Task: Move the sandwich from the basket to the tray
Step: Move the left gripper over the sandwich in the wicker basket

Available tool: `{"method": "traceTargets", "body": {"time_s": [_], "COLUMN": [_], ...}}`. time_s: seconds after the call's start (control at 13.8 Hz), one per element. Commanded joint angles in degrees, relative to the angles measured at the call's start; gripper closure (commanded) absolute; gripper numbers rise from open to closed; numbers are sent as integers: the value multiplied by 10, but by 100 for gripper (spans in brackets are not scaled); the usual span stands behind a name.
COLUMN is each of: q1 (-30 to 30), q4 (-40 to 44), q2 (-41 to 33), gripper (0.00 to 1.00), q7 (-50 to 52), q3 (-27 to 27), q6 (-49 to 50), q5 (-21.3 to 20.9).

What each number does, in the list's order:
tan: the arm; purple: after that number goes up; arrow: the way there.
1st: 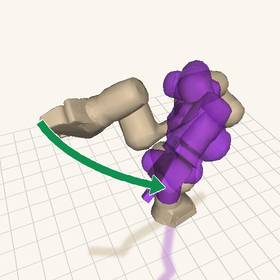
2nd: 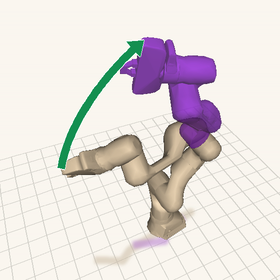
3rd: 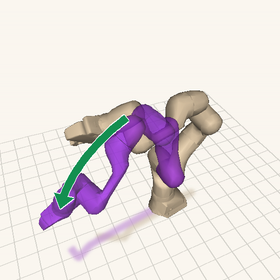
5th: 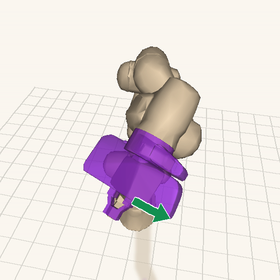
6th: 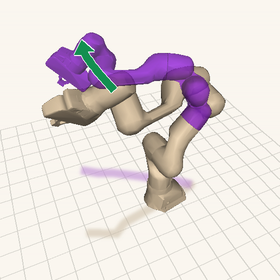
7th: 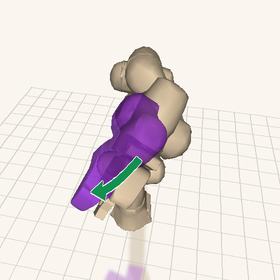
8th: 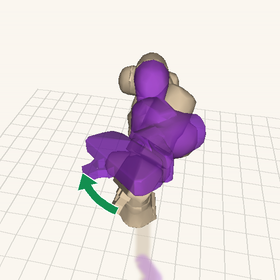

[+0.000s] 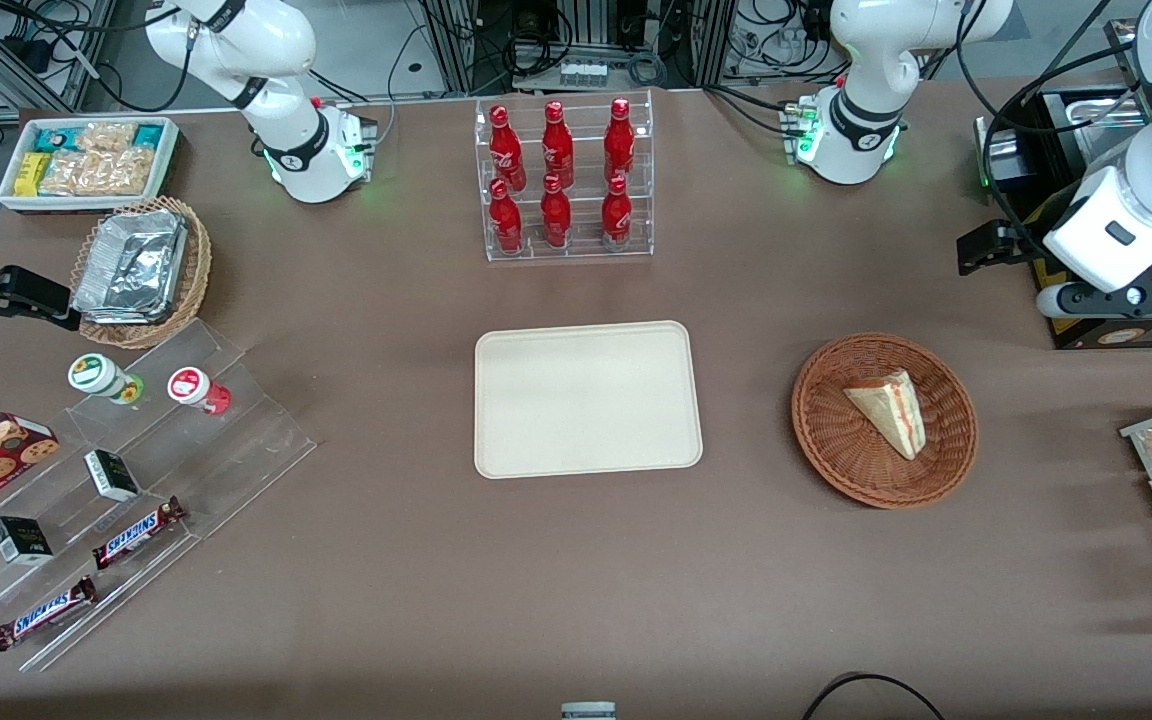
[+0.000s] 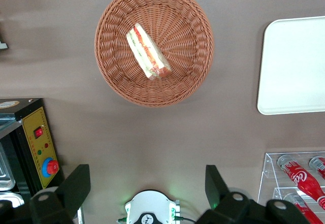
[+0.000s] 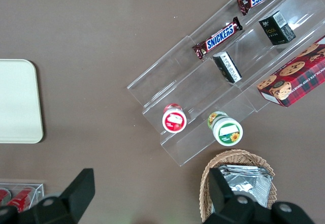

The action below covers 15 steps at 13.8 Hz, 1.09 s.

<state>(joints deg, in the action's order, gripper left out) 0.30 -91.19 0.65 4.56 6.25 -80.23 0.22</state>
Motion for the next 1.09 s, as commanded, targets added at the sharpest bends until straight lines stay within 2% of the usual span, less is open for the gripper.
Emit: {"method": "traceTargets", "body": {"time_s": [0.0,0.29,0.44,1.02], "q1": [5,5,6,20], "q4": [3,-17,-44,-232], "q2": [-2,12,17,24], "gripper": [0,0,0,0], "q7": [-13,-11,-10,11], "q3": [3,3,3,-1], "q6": [-2,-33,-68,-308], "q5": [4,0,-20,-28]}}
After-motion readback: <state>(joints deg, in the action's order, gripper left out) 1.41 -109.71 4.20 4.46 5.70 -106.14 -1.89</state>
